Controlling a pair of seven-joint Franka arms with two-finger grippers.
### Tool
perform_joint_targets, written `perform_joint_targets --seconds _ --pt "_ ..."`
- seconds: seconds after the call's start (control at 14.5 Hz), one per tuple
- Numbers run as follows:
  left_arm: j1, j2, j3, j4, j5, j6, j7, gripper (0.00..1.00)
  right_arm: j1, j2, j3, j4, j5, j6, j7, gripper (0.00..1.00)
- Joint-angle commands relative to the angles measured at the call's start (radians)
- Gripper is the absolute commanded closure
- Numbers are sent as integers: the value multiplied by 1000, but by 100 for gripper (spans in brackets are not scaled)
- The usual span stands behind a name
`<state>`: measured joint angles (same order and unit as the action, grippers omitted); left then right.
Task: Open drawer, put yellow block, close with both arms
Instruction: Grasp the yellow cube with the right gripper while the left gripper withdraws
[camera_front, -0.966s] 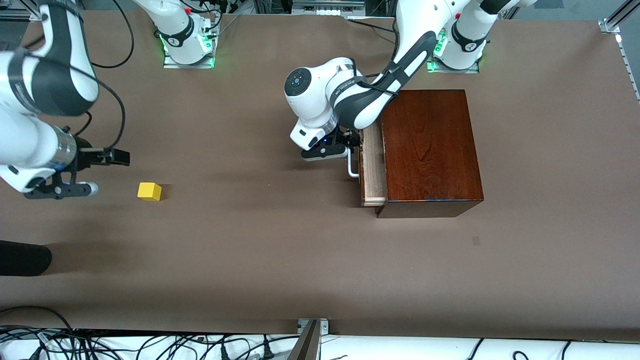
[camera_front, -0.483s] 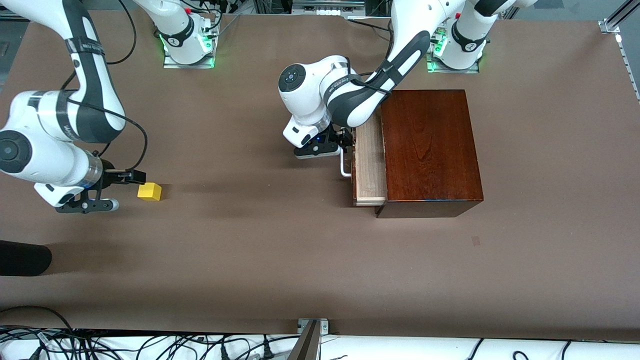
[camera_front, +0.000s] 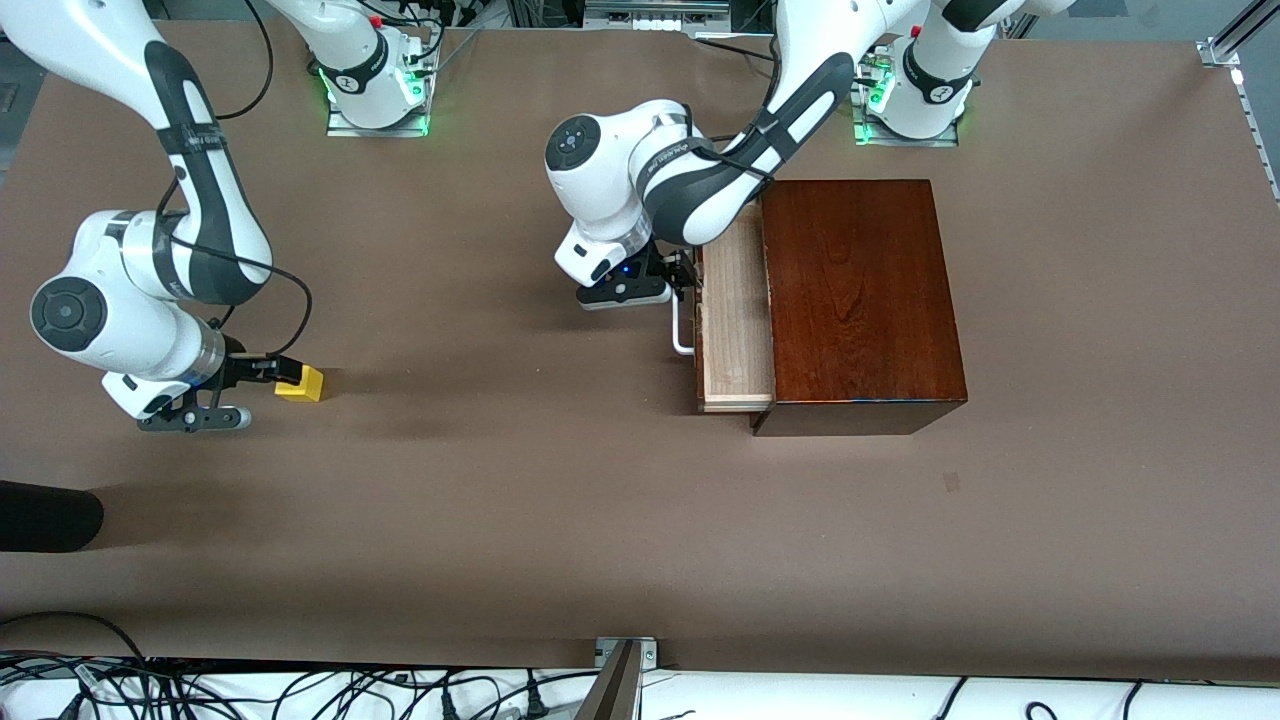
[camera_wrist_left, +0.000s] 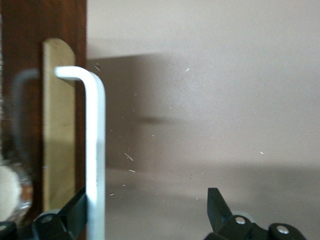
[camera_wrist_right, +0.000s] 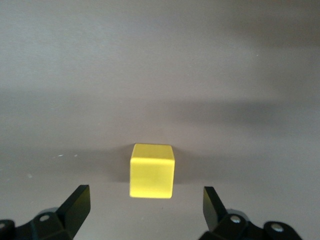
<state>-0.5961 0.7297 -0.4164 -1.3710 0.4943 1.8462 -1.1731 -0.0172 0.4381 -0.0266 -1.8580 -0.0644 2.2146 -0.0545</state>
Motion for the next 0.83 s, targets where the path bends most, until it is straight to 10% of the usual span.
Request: perform_joint_targets --seconds 0.0,0.76 --pt "-11 4 -22 127 -13 -160 53 0 -24 33 10 -3 12 43 -28 0" --pt "412 -317 -32 174 -229 -469 534 0 -33 51 10 -119 55 169 -28 0"
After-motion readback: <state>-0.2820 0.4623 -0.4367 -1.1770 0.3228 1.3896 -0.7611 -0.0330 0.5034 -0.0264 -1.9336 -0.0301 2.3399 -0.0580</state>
